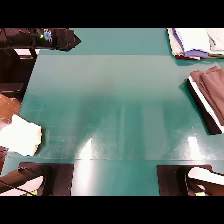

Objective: Fold the shirts.

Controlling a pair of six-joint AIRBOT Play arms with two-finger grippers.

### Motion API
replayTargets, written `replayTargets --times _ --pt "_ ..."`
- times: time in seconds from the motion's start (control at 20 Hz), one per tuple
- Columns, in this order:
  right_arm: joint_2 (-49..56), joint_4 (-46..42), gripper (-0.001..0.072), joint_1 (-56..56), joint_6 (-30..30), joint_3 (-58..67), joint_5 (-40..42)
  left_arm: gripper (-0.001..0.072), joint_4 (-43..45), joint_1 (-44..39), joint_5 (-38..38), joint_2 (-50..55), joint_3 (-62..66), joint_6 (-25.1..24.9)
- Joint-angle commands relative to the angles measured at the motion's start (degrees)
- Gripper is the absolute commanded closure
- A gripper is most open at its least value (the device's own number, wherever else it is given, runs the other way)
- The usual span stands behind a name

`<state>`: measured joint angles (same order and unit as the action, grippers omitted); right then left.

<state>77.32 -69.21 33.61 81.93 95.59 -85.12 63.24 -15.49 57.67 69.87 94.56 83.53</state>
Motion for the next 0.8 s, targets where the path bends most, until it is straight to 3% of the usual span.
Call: replayTargets --times 0.0,0.15,0.25,0.3,0.4,0.75 --pt "-4.04 8.55 0.0084 -8.15 0.13 -0.28 3.02 0.0686 -0.09 0.00 -0.15 0.00 0.02 0.04" --pt "-6.84 8.37 0.0113 -19.26 0.13 -0.28 5.20 0.0686 -0.09 0.00 -2.38 0.00 0.02 0.04" --pt "-7.72 8.00 0.0242 -26.56 0.11 -0.28 6.97 0.0686 -0.11 0.00 -3.56 0.00 0.02 0.04" --pt "-7.80 7.98 0.0342 -29.66 0.09 -0.26 7.65 0.0686 -0.09 0.00 -4.20 0.00 0.02 0.04" --pt "-7.78 7.63 0.0694 -35.26 0.07 -0.28 8.59 0.0685 -0.11 0.00 -5.46 0.00 0.02 0.04" --pt "-7.78 7.74 0.0693 -41.27 -0.09 -0.26 9.57 0.0685 -0.09 0.00 -5.81 0.00 0.02 0.04"
